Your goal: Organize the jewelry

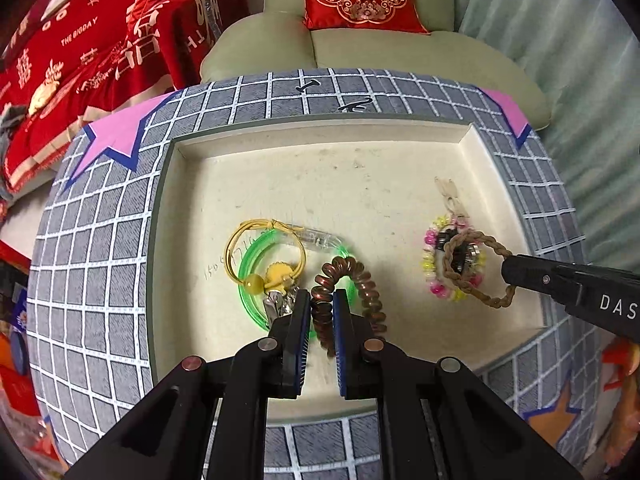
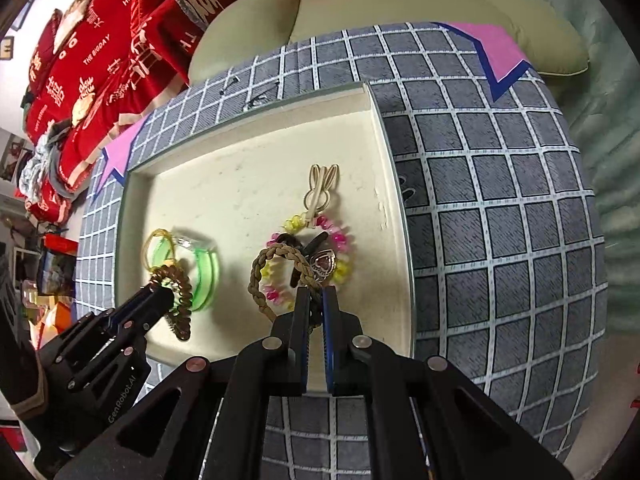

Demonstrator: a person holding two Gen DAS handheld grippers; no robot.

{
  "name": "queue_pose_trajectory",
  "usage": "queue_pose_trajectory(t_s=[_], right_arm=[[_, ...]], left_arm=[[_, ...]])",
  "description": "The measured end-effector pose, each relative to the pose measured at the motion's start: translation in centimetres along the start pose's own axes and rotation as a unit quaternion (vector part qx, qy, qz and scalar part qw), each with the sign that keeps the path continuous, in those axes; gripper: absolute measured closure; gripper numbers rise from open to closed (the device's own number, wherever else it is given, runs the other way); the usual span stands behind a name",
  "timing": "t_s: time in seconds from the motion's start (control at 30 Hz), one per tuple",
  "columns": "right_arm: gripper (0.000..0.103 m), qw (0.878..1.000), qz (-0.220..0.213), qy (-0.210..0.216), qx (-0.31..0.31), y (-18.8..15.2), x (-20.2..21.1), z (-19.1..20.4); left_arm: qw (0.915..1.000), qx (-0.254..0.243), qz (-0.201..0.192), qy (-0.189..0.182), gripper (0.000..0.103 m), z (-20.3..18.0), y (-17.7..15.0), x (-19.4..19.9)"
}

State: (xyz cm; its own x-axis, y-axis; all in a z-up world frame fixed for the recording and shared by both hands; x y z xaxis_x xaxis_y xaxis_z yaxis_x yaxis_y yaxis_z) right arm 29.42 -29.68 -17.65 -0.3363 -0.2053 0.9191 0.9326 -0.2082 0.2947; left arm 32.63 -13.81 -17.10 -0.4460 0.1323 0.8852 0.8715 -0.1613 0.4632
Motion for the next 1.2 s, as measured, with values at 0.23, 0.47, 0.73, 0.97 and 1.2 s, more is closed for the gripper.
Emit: queue_pose_trajectory(t_s=[0.23, 0.47, 0.73, 0.97, 1.2], right_arm=[[0.096, 1.000, 0.018, -0.004, -0.003, -0.5, -1.7, -0.6], [0.057, 1.000, 0.023, 0.002, -0.008, -0.6, -1.9, -0.8], [0.045, 0.999, -0.009, 0.028, -0.022, 0.1, 0.4, -0.2], [0.044, 0.998, -0.029, 0.033, -0.040, 0.3, 2.4, -0.4], [0.039, 0.998, -0.035, 0.035, -0.045, 0.0, 3.5, -0.2]], left_arm=[[0.9996, -0.019, 0.004, 0.018, 0.082, -0.2, -0.1, -1.5], [0.9994, -0.027, 0.003, 0.022, 0.082, -0.4, -0.1, -1.7], [0.9995, -0.028, -0.003, 0.016, 0.082, -0.5, 0.1, -0.7], [0.9990, -0.014, -0.025, 0.033, 0.000, 0.0, 0.7, 0.2], [0.9989, -0.003, -0.029, 0.036, 0.000, 0.4, 0.8, 1.2]])
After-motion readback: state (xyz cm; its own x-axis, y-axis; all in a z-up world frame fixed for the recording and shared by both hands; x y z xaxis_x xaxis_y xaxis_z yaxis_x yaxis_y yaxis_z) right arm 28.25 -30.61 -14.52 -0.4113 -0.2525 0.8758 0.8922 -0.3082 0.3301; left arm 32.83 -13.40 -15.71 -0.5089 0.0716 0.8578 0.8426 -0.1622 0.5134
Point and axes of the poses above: each gripper's, at about its wrist camera, not at the fingertips, and x roughly against the way its jaws point, z to its left, y to its top, the point moved 8 cm from there along -x, roughly the way its jaws point, and after that the axes turned 6 degrees about -z, right-handed, at the moved point
